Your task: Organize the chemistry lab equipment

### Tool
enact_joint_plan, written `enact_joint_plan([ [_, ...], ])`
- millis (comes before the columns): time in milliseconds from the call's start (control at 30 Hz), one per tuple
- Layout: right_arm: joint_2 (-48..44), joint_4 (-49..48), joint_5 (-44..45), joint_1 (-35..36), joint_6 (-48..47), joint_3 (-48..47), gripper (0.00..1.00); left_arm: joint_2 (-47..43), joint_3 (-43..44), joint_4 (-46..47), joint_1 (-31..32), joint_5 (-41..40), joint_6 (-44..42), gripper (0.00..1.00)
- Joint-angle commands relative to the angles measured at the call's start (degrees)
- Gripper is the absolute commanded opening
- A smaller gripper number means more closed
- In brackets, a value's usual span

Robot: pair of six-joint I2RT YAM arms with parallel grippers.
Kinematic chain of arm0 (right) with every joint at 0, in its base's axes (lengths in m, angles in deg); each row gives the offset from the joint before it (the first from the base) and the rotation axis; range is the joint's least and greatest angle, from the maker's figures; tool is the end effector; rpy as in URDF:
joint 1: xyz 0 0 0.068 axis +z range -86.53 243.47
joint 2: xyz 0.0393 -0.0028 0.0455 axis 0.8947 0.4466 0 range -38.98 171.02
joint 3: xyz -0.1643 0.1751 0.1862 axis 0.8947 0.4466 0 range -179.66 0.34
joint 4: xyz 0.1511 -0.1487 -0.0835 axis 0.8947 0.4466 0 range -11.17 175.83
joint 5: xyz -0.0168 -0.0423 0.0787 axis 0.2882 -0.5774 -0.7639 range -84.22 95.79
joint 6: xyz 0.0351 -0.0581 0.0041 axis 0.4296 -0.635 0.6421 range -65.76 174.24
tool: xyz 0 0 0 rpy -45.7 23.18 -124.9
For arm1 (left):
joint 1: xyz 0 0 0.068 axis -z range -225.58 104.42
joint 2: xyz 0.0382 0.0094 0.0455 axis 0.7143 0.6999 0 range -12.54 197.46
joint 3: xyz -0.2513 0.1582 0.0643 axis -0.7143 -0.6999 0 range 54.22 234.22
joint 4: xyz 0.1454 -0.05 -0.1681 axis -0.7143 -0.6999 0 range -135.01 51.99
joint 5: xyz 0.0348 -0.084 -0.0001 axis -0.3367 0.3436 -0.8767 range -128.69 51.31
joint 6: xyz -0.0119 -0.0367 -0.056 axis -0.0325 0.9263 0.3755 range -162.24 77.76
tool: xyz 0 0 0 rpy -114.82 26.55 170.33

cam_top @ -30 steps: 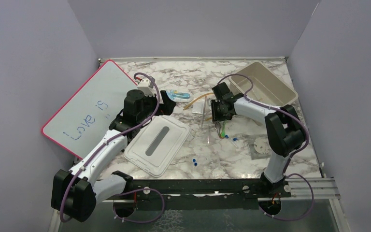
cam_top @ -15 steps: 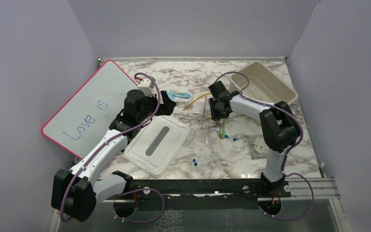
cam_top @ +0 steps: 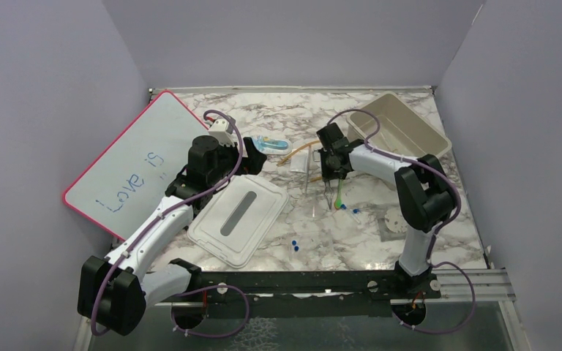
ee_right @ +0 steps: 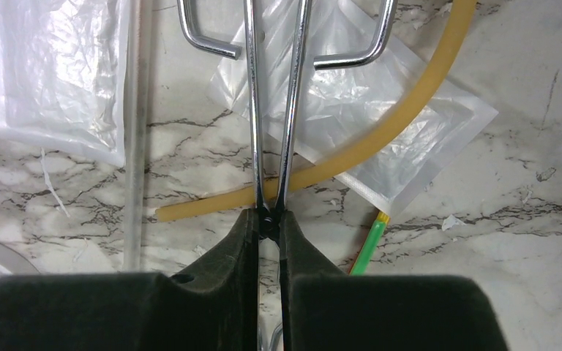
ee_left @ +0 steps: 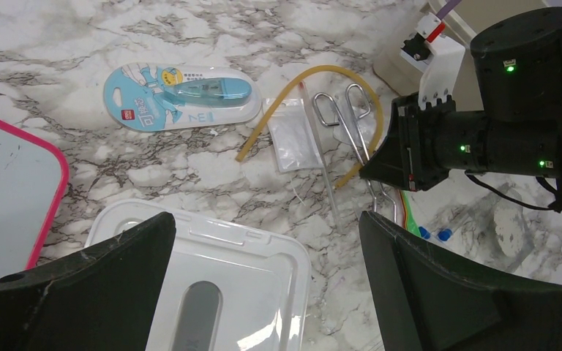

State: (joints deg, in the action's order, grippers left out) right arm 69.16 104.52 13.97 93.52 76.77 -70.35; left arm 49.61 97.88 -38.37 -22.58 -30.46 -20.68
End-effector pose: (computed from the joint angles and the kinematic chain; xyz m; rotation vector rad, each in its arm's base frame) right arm 0.3262 0.1796 0.2012 -0.1288 2.6545 0.1107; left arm 0.1994 -0.0932 0.3245 0.1249 1.9480 -0.6583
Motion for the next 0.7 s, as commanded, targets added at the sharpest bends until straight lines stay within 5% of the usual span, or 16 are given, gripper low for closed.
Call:
enact_joint_plan([
  [0,-5.1,-2.6,-2.0,0.5,0.2,1.6,0.05,-0.4,1.2,0.4,0.2,0.3,-0.9,0.99],
  [367,-15.2,-5.9,-3.4,0.5,-3.1,0.3,0.01,-0.8,1.0,0.4,0.2,0.6,-0.8,0.99],
  [667,-16.8,-2.9,1.4,-1.4,-13.2,-11.5,0.01,-0.8,0.9,0.8,0.2,2.2,-0.6,0.99],
])
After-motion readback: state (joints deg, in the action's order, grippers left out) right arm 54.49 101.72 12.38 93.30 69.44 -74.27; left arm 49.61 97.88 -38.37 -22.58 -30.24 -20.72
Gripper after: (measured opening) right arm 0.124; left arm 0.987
